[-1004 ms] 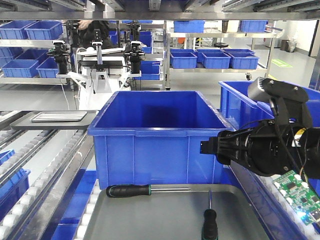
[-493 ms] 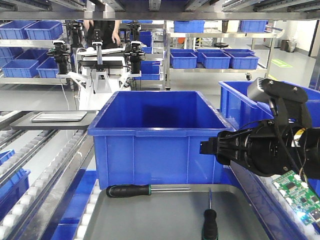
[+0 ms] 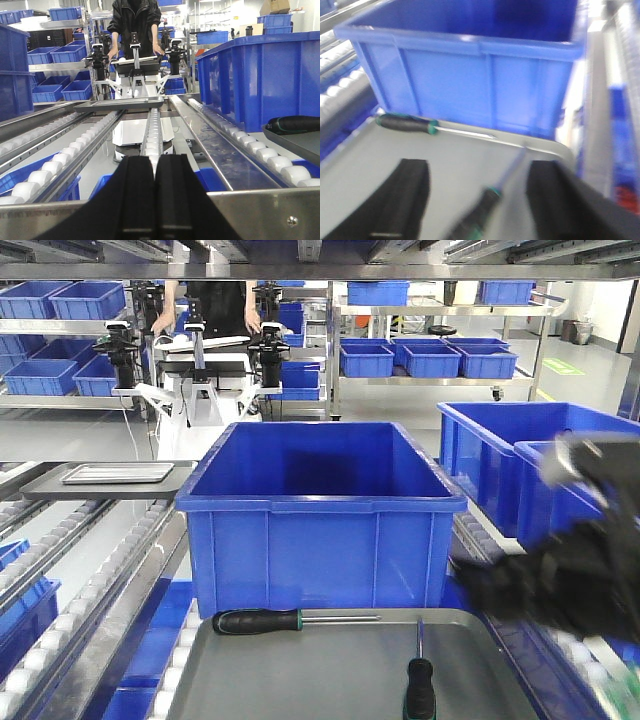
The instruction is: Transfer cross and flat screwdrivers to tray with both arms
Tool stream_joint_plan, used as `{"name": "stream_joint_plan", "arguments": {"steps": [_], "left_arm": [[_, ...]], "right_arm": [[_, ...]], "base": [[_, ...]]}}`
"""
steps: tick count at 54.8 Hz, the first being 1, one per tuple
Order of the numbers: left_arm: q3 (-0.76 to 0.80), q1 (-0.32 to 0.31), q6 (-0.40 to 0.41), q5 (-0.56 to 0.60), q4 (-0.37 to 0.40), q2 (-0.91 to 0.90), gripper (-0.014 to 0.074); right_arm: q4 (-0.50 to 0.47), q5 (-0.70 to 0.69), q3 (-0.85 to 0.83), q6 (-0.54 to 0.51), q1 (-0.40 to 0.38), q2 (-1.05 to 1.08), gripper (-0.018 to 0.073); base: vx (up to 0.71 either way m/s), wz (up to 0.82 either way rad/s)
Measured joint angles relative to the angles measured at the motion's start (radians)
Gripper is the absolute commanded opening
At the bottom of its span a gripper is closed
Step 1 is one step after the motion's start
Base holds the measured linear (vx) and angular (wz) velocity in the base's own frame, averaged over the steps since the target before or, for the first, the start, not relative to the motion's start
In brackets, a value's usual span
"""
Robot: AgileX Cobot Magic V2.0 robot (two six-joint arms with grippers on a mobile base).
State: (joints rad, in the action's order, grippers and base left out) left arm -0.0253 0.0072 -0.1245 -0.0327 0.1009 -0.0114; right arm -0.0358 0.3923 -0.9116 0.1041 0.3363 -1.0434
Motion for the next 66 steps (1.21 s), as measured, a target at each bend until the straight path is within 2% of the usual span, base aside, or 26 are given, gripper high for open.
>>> {"name": "stream_joint_plan", "arguments": {"steps": [9, 12, 18, 23, 33, 40, 66], "left_arm": [[0.0, 0.0, 0.0, -0.001, 0.0, 0.0, -0.0006], [0.0, 0.0, 0.0, -0.001, 0.0, 0.0, -0.0006], [0.0, 0.0, 0.0, -0.001, 0.0, 0.0, -0.0006], [0.0, 0.0, 0.0, -0.001, 0.0, 0.0, -0.0006], [0.0, 0.0, 0.0, -0.001, 0.0, 0.0, -0.0006], [0.0, 0.0, 0.0, -0.006, 0.0, 0.0, -0.0006], [-0.002, 0.0, 0.0, -0.008, 0.0, -0.001, -0.0006]], "right_arm": [[0.009, -0.102, 0.269, 0.0, -0.136, 0.233, 0.019], [0.02, -0.133, 0.392, 0.0, -0.204, 0.349, 0.0096], [0.048, -0.194, 0.556, 0.0, -0.269, 0.499, -0.0015], [0.068, -0.244, 0.695, 0.0, -0.298, 0.628, -0.0013], [0.073, -0.309, 0.924, 0.0, -0.3, 0.895, -0.0011], [0.073, -0.262, 0.941, 0.0, -0.3, 1.042, -0.0011], [0.072, -0.236, 0.942, -0.001, -0.303, 1.054, -0.0008]], "base": [[0.0, 0.0], [0.0, 0.0], [0.0, 0.0], [0.0, 0.0], [0.0, 0.0], [0.0, 0.0], [0.0, 0.0]]}}
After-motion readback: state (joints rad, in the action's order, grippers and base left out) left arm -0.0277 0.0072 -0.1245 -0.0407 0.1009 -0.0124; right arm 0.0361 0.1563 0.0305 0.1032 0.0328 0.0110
